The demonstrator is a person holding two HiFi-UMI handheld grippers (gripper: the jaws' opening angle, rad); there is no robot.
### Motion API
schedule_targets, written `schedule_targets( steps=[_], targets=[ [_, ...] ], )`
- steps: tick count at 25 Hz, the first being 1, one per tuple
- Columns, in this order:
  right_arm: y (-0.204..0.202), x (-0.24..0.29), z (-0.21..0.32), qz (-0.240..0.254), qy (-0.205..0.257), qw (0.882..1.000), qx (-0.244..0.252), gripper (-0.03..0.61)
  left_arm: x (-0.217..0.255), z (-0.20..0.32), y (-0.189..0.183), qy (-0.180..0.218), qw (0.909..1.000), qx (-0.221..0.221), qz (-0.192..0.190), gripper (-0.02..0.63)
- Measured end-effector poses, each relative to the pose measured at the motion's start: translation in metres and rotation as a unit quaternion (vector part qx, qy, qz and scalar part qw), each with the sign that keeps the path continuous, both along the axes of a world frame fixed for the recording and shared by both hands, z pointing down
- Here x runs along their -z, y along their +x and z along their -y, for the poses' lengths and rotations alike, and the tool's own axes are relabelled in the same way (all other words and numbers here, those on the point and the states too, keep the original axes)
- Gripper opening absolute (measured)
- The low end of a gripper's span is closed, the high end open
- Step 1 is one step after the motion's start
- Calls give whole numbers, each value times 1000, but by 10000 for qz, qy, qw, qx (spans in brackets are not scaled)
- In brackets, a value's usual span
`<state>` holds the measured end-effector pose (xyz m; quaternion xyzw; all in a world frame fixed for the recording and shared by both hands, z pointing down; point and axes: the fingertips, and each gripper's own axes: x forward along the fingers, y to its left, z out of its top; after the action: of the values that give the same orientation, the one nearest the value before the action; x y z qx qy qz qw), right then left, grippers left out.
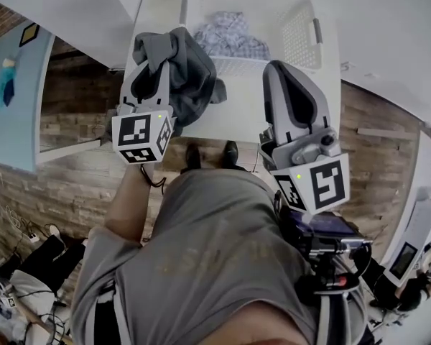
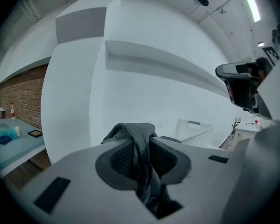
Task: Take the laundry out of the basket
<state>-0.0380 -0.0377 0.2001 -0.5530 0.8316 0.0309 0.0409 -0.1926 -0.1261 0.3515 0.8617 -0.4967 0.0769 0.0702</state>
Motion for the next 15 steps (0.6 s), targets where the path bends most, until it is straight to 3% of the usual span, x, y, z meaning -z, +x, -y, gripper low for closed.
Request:
schedule_targets(
  steps=[8,15],
  targets=[
    [-1,-7,-1,26,-83,10000,-35,8,-17,3,5,-108,9999,-3,104,72],
    [4,-9,-1,82,-80,9999,-29,8,-11,-2,1,-6,9998,140,130,140]
  ],
)
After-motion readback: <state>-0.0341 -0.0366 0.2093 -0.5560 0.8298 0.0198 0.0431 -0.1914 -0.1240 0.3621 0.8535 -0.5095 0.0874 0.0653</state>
